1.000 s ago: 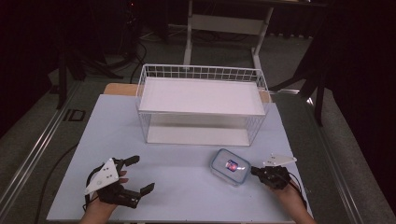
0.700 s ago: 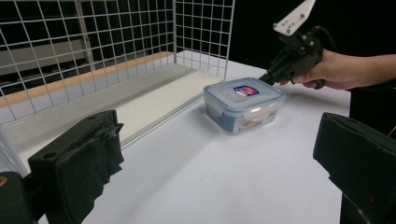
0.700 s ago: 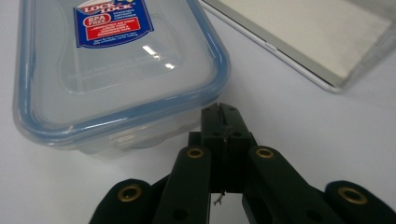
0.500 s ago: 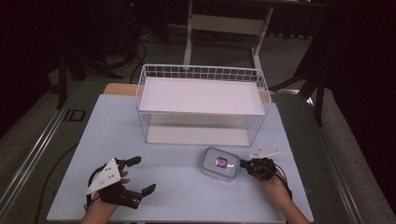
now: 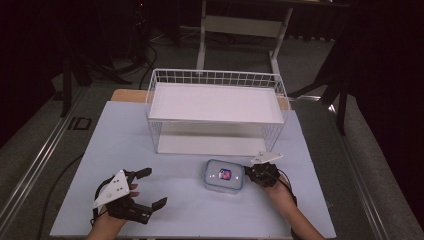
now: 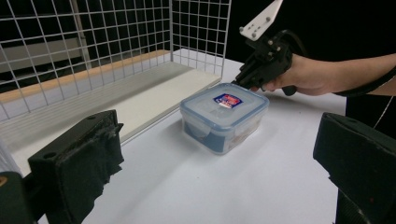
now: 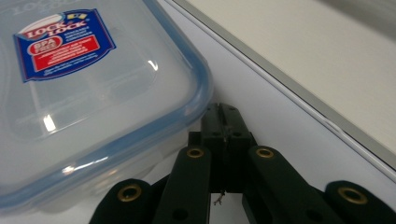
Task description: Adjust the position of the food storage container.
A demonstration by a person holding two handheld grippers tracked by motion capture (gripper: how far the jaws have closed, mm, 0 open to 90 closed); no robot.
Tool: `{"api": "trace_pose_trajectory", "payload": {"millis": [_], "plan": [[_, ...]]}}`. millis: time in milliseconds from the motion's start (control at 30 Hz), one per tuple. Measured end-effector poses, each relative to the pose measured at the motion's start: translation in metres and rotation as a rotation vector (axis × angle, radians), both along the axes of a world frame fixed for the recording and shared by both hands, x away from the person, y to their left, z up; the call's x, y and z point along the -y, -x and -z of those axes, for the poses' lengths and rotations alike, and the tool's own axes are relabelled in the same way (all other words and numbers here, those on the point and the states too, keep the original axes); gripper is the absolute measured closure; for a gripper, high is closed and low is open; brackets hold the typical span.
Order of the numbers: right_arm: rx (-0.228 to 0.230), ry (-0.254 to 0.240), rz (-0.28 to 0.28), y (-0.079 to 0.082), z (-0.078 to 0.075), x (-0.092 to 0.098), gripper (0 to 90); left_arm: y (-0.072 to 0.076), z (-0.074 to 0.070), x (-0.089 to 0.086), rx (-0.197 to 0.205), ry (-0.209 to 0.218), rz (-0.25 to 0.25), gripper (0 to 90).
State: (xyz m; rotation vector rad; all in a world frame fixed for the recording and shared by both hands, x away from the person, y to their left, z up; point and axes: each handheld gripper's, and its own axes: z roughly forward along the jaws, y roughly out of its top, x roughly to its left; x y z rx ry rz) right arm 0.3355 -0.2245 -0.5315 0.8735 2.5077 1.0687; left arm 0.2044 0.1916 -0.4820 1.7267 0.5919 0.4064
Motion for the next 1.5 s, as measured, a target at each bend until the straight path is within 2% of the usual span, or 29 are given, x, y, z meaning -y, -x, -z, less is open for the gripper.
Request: {"api": "trace_pose_trajectory", "payload": {"millis": [167, 233, 333, 400, 567, 600, 733, 967, 1033, 1100, 1333, 1500], "plan": [[-0.002, -0.004, -0.011, -0.003, 0.002, -0.013, 90.0, 0.000, 0.000, 0.001, -0.002, -0.002, 0.004, 1.9], [-0.003, -0.010, -0.004, -0.003, 0.003, -0.014, 90.0, 0.001, 0.000, 0.001, 0.001, -0.001, 0.006, 1.9], [0.009, 0.011, -0.003, -0.001, 0.002, -0.012, 90.0, 0.001, 0.000, 0.000, 0.000, -0.002, 0.004, 1.9], [0.028, 0.045, 0.007, 0.006, 0.000, -0.005, 90.0, 0.000, 0.000, -0.001, 0.001, 0.001, 0.001, 1.9], [0.018, 0.029, 0.027, 0.022, -0.005, 0.007, 90.0, 0.000, 0.000, 0.000, 0.000, -0.001, 0.001, 1.9], [0.009, 0.003, 0.027, 0.030, -0.008, 0.012, 90.0, 0.000, 0.000, 0.001, 0.002, -0.005, 0.003, 1.9], [0.007, 0.009, 0.010, 0.038, -0.012, 0.012, 90.0, 0.000, 0.000, 0.002, -0.002, -0.009, 0.003, 1.9], [-0.006, 0.004, -0.010, 0.035, -0.010, -0.002, 90.0, 0.000, 0.001, 0.001, -0.006, -0.007, 0.005, 1.9], [-0.001, 0.020, -0.012, 0.034, -0.010, -0.006, 90.0, 0.000, 0.001, 0.001, -0.007, -0.006, 0.005, 1.9], [-0.014, 0.007, -0.008, 0.031, -0.009, -0.008, 90.0, 0.000, 0.001, 0.001, -0.007, -0.008, 0.007, 1.9], [-0.015, 0.016, -0.021, 0.023, -0.005, -0.021, 90.0, 0.001, 0.001, 0.003, -0.009, -0.012, 0.012, 1.9], [-0.026, 0.004, -0.021, 0.019, -0.004, -0.031, 90.0, 0.000, 0.002, 0.002, -0.021, -0.012, 0.013, 1.9]]}}
